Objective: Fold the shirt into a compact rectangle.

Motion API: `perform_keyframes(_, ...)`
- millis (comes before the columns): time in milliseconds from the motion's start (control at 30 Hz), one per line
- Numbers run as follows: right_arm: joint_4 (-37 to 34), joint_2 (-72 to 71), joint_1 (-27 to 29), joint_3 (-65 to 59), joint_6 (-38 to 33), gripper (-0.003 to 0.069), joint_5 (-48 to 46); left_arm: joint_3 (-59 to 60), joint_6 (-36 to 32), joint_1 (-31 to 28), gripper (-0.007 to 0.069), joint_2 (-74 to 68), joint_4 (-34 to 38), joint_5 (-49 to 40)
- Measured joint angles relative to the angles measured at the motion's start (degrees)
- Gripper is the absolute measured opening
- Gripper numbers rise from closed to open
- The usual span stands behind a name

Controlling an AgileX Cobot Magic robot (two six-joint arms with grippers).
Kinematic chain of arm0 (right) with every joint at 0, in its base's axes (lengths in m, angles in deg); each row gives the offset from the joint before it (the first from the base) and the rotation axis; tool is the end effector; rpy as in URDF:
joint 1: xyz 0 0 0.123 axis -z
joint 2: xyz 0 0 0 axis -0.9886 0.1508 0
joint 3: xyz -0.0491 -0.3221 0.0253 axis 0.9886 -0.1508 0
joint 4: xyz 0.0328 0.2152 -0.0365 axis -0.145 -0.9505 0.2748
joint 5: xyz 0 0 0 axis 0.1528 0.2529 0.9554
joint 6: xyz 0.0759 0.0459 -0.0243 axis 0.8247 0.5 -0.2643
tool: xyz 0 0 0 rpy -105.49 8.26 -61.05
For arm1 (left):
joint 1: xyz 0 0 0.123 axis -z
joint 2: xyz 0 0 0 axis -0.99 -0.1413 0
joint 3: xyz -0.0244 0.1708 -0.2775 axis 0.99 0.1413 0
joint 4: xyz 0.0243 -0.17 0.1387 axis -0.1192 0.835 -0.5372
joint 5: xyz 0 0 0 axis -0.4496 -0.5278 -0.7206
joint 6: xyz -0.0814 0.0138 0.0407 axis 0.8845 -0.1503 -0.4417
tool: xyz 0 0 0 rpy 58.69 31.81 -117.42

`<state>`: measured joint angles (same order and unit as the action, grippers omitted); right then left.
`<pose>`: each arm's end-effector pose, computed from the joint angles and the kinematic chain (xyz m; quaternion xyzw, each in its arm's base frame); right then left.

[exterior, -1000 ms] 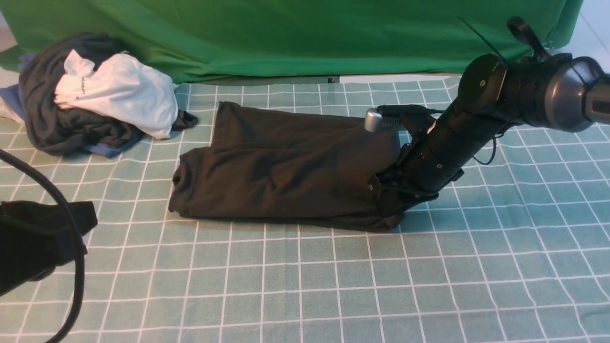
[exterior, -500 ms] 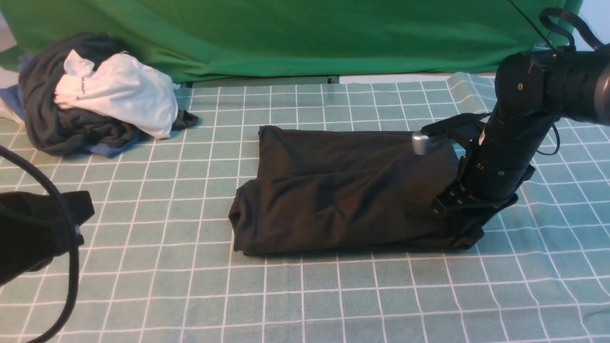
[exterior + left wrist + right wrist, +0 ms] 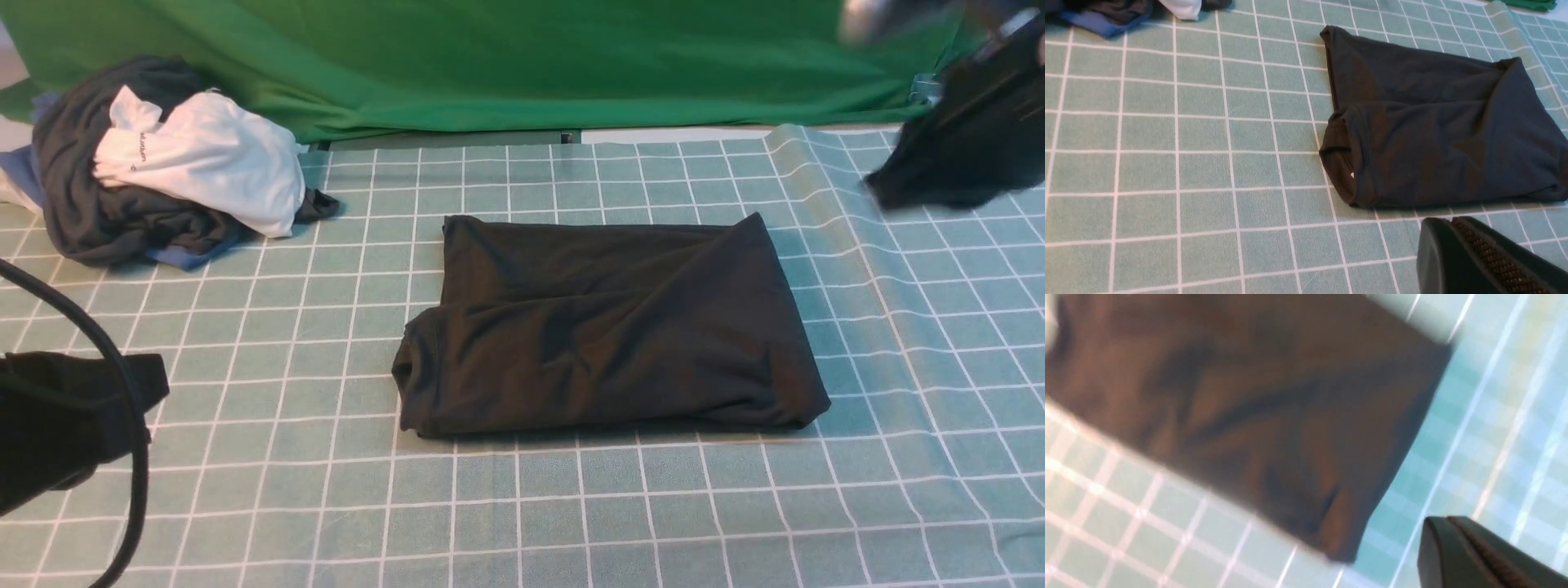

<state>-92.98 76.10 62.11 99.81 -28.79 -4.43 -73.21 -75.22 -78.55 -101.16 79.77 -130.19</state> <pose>0.2088 0.0855 0.4356 -0.2299 0.8911 0.1026 0.3776 0.0506 -0.0245 0.3378 -0.0238 0.8785 -0.1716 0.4453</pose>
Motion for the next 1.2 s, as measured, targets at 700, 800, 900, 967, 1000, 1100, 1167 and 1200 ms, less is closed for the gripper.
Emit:
perform_keyframes(700, 0.1, -69.7, 0.0, -48.9, 2.7, 0.0009, 46.6, 0.0, -0.1, 0.0, 0.0011, 0.0, -0.6, 6.4)
perform_keyframes(800, 0.1, -73.1, 0.0, -49.9, 2.9, 0.002, 47.3, 0.0, -1.1, 0.0, 0.0011, 0.0, -0.6, 7.0)
perform_keyframes(900, 0.1, -73.9, 0.0, -50.0, 2.9, 0.005, 48.0, 0.0, -2.4, 0.0, 0.0011, 0.0, -0.7, 7.1)
perform_keyframes(967, 0.1, -74.0, 0.1, -50.0, 2.9, 0.0074, 47.8, 0.0, -2.4, 0.0, 0.0011, 0.0, -1.1, 7.1)
perform_keyframes(1000, 0.1, -74.0, 0.1, -50.1, 2.9, 0.0085, 47.8, 0.0, -2.5, 0.0, 0.0011, 0.0, -1.2, 7.2)
perform_keyframes(1100, 0.1, -74.0, 0.1, -50.2, 2.9, 0.0108, 47.6, 0.0, -3.4, 0.0, 0.0011, 0.0, -1.5, 7.4)
perform_keyframes(1167, 0.1, -74.0, 0.1, -50.2, 2.9, 0.0118, 47.6, 0.0, -3.6, 0.0, 0.0011, 0.0, -1.5, 7.7)
perform_keyframes(1200, 0.1, -74.0, 0.1, -50.2, 2.9, 0.012, 47.6, 0.0, -3.6, 0.0, 0.0011, 0.0, -1.5, 7.7)
